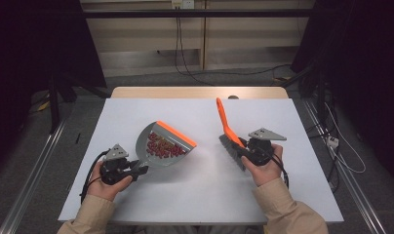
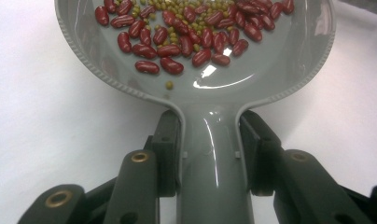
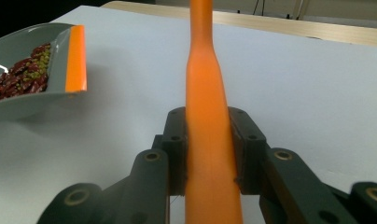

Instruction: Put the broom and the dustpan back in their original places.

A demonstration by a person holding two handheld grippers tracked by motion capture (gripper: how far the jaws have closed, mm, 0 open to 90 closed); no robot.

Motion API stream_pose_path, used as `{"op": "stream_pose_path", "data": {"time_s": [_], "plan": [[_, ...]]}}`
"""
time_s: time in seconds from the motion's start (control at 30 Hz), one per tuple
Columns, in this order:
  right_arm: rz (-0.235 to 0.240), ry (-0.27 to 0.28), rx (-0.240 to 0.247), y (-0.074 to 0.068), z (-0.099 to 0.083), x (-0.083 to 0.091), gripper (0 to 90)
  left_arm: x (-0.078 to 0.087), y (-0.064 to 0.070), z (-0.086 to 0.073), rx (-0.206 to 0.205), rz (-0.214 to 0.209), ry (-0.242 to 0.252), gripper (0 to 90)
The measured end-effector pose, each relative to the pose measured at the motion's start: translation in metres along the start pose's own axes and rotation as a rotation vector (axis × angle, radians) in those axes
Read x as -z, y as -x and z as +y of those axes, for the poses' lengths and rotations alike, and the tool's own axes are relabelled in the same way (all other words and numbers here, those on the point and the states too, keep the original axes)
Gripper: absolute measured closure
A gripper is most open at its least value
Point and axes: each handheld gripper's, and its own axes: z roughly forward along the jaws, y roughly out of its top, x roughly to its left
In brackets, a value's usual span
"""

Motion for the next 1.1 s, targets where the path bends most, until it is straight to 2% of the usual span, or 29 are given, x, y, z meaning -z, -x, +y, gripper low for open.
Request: {"op": "stream_pose_path", "data": {"time_s": [0.17,0.33,0.53,0.8,0.93,1.0,1.1], "plan": [[-0.013,-0.004,-0.002,0.006,-0.001,0.001,71.4,-0.002,-0.007,-0.002,0.050,0.059,0.000,63.1],[-0.022,0.001,-0.020,0.013,-0.003,0.003,71.4,-0.002,-0.014,-0.002,0.086,0.107,-0.011,63.1],[-0.036,-0.003,-0.013,0.018,-0.004,0.006,71.4,-0.005,-0.022,-0.005,0.141,0.154,-0.007,63.1],[-0.040,0.002,-0.011,0.023,-0.005,0.009,71.4,-0.006,-0.031,-0.007,0.176,0.218,-0.038,63.1],[-0.055,0.006,-0.018,0.028,-0.006,0.012,71.4,-0.006,-0.035,-0.009,0.202,0.235,-0.033,63.1],[-0.058,0.006,-0.020,0.030,-0.007,0.013,71.4,-0.007,-0.036,-0.009,0.206,0.240,-0.051,63.1],[-0.070,0.004,-0.027,0.034,-0.009,0.013,71.4,-0.008,-0.037,-0.009,0.213,0.254,-0.053,63.1]]}}
